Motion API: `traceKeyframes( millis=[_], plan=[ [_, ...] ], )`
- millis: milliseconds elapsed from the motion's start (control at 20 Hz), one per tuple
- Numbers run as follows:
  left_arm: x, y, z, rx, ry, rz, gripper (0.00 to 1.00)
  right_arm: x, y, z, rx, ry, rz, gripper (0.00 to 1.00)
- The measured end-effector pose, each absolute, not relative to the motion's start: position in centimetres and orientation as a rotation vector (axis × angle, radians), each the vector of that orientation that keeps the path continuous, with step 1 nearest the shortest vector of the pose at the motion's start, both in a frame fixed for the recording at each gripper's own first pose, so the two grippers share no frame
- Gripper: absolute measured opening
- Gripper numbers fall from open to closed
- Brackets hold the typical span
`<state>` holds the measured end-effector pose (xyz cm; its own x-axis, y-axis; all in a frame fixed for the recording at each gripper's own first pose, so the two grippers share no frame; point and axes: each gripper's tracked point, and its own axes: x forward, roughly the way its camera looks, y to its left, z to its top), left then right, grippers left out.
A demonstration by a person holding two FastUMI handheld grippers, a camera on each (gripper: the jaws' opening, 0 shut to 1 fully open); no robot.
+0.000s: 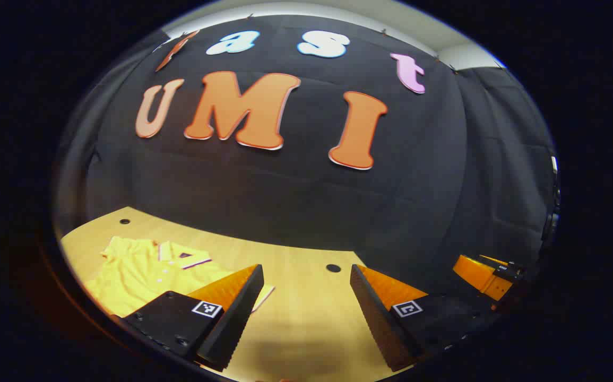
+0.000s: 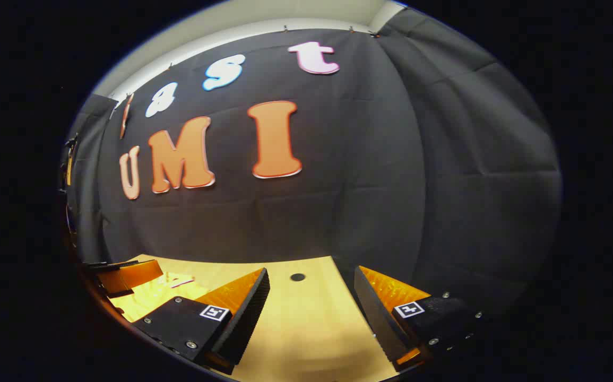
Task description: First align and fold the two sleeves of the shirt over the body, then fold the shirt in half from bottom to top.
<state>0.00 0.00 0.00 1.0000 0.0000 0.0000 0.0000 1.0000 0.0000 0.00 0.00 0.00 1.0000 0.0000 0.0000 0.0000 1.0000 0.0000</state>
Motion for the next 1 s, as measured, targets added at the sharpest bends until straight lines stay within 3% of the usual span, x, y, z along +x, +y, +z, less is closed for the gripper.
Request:
traceKeyframes(
  millis=[100,400,550,800,1000],
  plan=[
    [-3.2,6.4,1.6,-0.007,0.016,0.036,0.99,-2.0,4.4,1.4,0.037,0.014,0.043,0.97],
    [-11.4,28.5,11.9,0.034,-0.030,0.120,0.98,-6.3,14.8,4.8,0.068,-0.045,-0.098,0.97],
    [-14.1,37.3,14.7,0.019,-0.037,0.173,0.98,-7.9,21.6,5.5,0.069,-0.075,-0.102,1.00],
    [-16.3,44.7,17.5,0.038,-0.085,0.234,0.97,-8.8,28.5,6.6,0.014,-0.080,-0.082,0.98],
    [-15.6,45.3,18.7,0.065,-0.094,0.225,0.98,-7.8,29.6,6.1,0.035,-0.039,-0.099,1.00]
  ],
)
